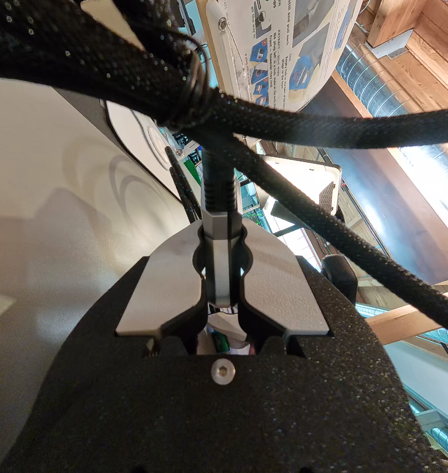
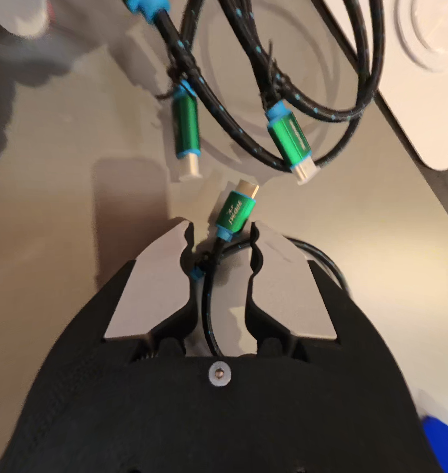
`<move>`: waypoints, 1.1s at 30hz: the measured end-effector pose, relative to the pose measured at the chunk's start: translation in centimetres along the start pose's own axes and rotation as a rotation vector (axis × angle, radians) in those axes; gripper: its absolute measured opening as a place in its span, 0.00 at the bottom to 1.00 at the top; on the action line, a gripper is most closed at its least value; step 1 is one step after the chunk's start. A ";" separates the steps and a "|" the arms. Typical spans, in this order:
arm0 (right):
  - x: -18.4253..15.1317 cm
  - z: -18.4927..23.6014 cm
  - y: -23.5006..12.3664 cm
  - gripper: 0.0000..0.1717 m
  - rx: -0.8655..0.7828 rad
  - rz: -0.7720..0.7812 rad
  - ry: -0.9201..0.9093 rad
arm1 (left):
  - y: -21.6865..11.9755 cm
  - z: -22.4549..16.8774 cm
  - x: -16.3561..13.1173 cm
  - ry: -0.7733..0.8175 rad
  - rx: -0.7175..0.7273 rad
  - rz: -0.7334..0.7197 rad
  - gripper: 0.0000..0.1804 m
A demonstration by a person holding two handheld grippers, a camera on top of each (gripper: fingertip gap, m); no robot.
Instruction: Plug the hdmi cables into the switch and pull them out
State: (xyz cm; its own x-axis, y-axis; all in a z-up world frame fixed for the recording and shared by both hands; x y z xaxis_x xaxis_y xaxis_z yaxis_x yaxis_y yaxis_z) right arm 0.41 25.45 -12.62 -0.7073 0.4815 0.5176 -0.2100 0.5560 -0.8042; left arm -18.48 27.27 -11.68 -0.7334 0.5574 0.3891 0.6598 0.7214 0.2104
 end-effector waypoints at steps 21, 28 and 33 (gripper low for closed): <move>2.5 4.4 -3.0 0.10 0.372 -0.420 -0.210 | 1.7 -0.5 -2.0 -0.114 -0.151 0.105 0.12; 3.1 3.7 -2.9 0.10 0.412 -0.427 -0.023 | 1.8 -0.9 -1.9 -0.067 -0.166 0.116 0.12; 3.1 3.0 -3.2 0.10 0.432 -0.441 0.012 | 1.8 -1.3 -1.9 -0.032 -0.178 0.147 0.12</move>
State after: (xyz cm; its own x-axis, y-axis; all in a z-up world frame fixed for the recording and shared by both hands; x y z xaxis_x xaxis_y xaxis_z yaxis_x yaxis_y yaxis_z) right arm -3.11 23.15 -9.27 -0.4850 0.2775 0.8293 -0.7368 0.3812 -0.5585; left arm -15.66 26.94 -10.87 -0.6302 0.6661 0.3989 0.7763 0.5490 0.3097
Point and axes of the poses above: each gripper's, where its closed fingertips meet, y out along the fingers, x out of its top, z = x × y across the jaws, the point moved 7 cm from there along -y, back along the fingers, and after that the axes turned 7 degrees about -x, right-handed, at the moved point
